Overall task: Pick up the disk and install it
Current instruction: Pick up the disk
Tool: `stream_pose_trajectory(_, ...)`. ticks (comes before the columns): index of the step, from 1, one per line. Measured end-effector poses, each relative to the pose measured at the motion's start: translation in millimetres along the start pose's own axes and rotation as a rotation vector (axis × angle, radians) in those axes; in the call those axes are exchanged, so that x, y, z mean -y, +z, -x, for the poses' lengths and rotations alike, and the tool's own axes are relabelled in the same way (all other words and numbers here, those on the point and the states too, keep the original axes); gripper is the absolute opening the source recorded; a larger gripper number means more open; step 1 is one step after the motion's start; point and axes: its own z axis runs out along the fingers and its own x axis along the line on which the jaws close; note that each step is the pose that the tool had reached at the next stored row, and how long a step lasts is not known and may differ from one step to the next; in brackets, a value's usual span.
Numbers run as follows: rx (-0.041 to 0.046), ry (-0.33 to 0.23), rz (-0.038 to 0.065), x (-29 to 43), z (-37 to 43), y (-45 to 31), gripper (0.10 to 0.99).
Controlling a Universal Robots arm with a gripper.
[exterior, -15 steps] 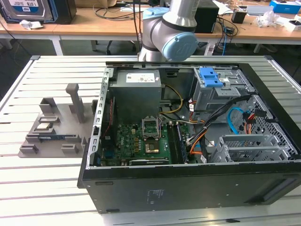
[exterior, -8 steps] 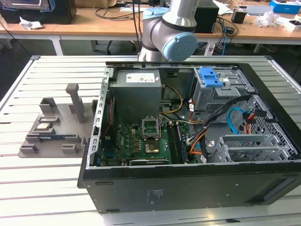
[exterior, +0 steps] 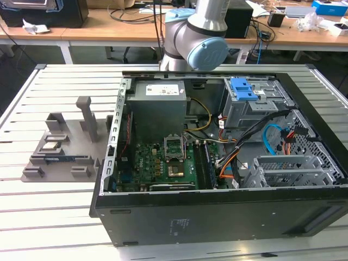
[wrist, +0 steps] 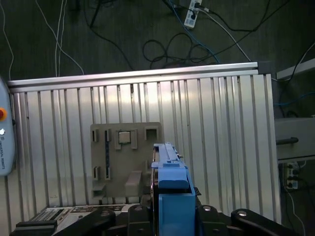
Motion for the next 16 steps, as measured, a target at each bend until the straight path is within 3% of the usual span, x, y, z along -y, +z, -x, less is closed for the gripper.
stream_pose_trajectory(1, 0.0099, -0.002, 0.001, 0.2, -2.1, 0.0, 0.365)
stream_pose_trajectory(2, 0.0115, -0.005, 0.001, 0.2, -3.0, 0.0, 0.365)
stream_pose_trajectory(8, 0.0101, -0.103, 0.001, 0.1, -4.0, 0.3, 0.365)
stream_pose_trajectory(12, 0.0102, -0.104, 0.001, 0.4, -7.2, 4.1, 0.365)
stream_pose_trajectory(16, 0.0101, -0.104, 0.001, 2.4, -32.1, 9.6, 0.365)
